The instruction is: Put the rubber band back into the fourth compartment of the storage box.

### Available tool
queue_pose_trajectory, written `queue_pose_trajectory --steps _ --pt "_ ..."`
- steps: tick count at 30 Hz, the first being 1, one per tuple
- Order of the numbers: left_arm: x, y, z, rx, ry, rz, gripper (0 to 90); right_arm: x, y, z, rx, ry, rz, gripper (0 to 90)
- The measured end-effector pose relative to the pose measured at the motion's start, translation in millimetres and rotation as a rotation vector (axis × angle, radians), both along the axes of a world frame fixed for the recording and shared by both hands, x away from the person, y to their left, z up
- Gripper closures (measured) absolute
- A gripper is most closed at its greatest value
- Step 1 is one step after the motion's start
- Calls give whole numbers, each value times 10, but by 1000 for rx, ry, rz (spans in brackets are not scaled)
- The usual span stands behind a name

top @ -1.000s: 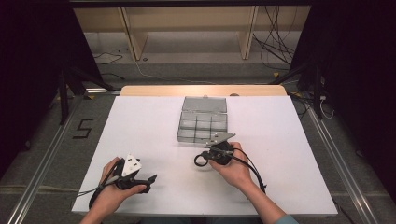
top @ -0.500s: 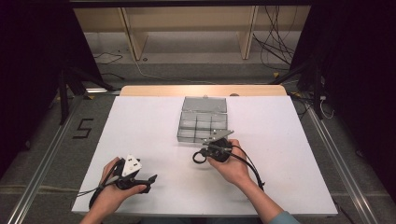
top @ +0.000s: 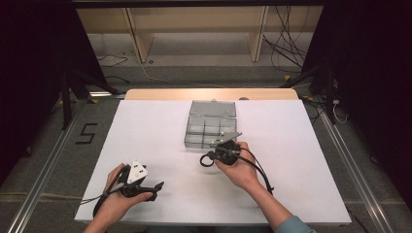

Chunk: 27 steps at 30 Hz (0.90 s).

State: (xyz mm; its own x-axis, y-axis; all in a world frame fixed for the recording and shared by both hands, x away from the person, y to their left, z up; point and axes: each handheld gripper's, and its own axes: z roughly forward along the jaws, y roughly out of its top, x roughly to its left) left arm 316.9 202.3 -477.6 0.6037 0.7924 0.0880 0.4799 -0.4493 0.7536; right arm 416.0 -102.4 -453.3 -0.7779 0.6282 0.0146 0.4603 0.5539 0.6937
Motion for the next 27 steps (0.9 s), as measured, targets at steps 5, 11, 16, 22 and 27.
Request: queue_pose_trajectory --steps 5,11,16,22,27 --pt "-1 -1 -2 -4 -1 2 163 33 19 26 0 -4 -1 879" --pt "-1 0 -2 -1 1 -1 163 65 46 47 -2 -10 4 879" --pt "-1 0 -2 0 1 0 163 98 75 71 -2 -17 0 879" --pt "-1 0 0 0 0 -1 163 141 113 101 -4 -24 -3 879" --pt "0 0 -1 -1 1 -1 163 160 126 102 -5 -26 -5 879"
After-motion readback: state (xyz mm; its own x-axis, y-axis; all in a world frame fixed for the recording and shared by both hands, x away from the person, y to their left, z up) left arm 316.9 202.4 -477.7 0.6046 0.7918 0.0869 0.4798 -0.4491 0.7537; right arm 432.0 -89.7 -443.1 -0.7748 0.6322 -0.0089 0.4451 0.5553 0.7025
